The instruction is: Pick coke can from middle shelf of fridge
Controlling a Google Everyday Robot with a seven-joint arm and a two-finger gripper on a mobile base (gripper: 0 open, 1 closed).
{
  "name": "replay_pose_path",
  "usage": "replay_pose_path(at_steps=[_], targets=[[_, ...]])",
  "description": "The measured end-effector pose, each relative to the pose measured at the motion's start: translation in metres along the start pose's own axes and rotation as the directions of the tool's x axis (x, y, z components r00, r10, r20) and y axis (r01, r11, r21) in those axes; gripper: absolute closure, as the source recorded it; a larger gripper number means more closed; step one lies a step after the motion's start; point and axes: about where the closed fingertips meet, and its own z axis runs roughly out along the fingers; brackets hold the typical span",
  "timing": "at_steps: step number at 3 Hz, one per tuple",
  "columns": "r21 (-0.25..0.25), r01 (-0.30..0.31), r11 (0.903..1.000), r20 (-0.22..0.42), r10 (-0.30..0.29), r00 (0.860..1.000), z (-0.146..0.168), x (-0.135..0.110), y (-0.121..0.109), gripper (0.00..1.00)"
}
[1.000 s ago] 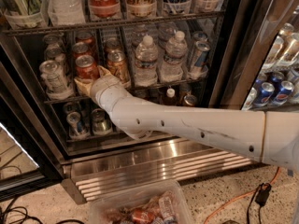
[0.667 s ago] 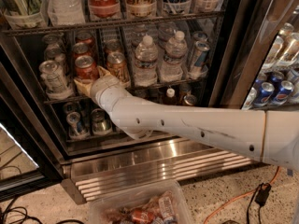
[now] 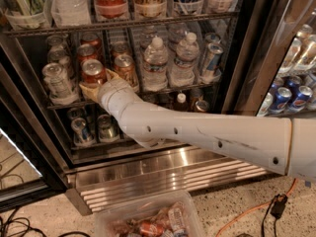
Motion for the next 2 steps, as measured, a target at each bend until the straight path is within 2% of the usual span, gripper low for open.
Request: replay_pose_path(at_steps=[2], targets=[[0.008,0.017,0.9998,0.007,-0.017,1.0,-0.0071,-0.008,-0.0022,1.0]])
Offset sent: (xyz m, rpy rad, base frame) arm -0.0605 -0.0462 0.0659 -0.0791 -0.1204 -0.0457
